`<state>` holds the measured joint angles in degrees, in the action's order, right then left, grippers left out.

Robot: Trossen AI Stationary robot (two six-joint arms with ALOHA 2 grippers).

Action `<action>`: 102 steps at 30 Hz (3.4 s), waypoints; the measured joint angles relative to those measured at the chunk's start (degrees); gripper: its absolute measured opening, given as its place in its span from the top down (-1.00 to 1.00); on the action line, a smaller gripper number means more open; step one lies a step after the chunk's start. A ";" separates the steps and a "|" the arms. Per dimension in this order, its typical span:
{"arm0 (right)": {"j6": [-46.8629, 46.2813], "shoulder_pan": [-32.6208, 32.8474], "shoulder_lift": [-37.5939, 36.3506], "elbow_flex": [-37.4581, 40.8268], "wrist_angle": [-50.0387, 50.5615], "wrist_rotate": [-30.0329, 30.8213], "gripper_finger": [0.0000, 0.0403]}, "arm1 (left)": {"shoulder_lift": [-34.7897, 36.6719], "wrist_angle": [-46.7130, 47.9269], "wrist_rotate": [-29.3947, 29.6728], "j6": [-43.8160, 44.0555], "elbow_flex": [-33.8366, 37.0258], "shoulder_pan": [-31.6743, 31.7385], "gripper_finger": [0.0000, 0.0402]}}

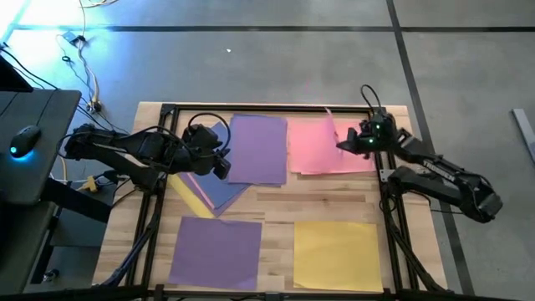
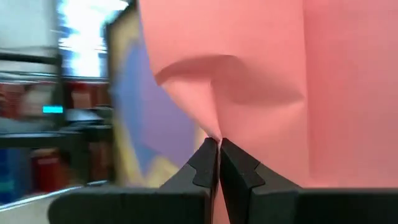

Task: Organize paper
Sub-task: Stack the pink paper on the pink paper at the top right corner of the table

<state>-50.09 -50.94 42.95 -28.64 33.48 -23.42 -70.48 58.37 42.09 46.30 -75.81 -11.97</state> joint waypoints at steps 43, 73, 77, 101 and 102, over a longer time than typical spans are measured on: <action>-4.18 -4.56 6.59 3.49 -15.16 -6.04 1.00 | 0.00 0.31 0.46 -3.50 0.00 0.00 0.33; -0.63 -2.03 12.82 3.42 -16.66 -5.36 0.70 | 0.00 0.27 -0.06 -1.85 0.00 0.00 0.33; 4.22 -2.72 12.82 3.42 -11.75 -5.54 0.35 | 0.00 0.26 -1.21 -1.38 0.00 0.00 0.33; 23.42 -2.79 18.65 -5.48 13.55 10.29 0.15 | 0.00 0.24 -2.17 -1.40 0.00 -0.02 0.33; 23.58 -2.79 19.51 -5.43 13.43 10.38 0.19 | 0.00 0.25 -2.25 -1.40 0.00 -0.02 0.33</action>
<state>-26.50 -53.74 62.46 -34.06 46.92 -13.04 -70.48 58.62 39.84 44.91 -75.81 -11.99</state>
